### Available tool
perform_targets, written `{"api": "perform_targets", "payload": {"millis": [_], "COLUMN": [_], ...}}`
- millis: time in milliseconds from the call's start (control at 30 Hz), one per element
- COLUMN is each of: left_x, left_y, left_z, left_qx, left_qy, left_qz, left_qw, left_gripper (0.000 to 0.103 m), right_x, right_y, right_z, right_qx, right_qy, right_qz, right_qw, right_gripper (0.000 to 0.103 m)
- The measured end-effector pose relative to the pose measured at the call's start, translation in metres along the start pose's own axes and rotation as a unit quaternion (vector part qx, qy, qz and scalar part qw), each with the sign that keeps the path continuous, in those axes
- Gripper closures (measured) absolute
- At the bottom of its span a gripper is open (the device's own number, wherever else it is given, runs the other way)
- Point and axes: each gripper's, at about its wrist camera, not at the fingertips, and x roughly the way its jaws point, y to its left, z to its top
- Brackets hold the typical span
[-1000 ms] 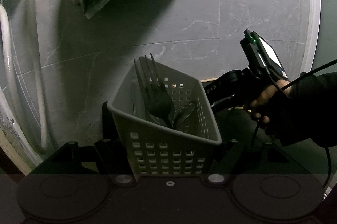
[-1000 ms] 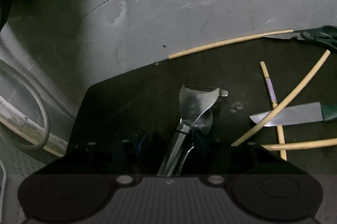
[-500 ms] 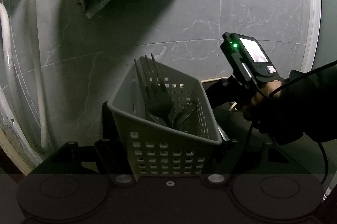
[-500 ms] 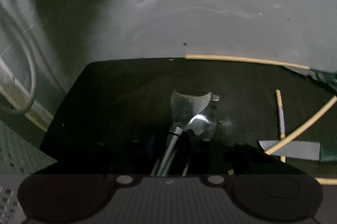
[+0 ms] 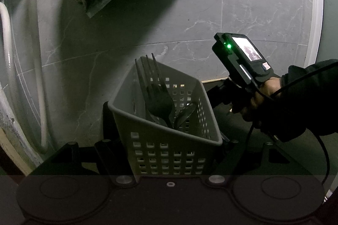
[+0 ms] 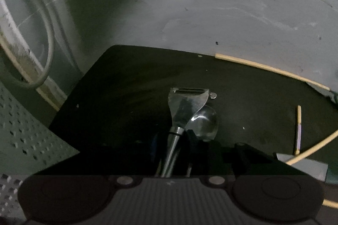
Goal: Organize utensils
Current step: 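Lift the steel peeler and lower it into the white holder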
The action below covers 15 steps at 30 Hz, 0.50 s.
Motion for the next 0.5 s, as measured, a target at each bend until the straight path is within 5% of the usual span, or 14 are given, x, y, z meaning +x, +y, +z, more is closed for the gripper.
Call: {"api": "perform_targets", "payload": {"millis": [300, 500], "left_x": [0.001, 0.001], "left_y": [0.001, 0.001], "left_z": [0.000, 0.000], "left_qx": [-0.004, -0.004], "left_qy": [-0.001, -0.001], "left_qz": [0.003, 0.004], "left_qw": [1.0000, 1.0000], "left_gripper": [0.026, 0.026], "right_x": [-0.012, -0.013], "right_y": [0.023, 0.012], "right_z": [-0.012, -0.004], "right_qx": [-0.131, -0.098], "right_qy": [0.005, 0.023], "right_qz": [0.005, 0.030], "right_qw": [0.991, 0.994], "right_gripper": [0.083, 0.078]}}
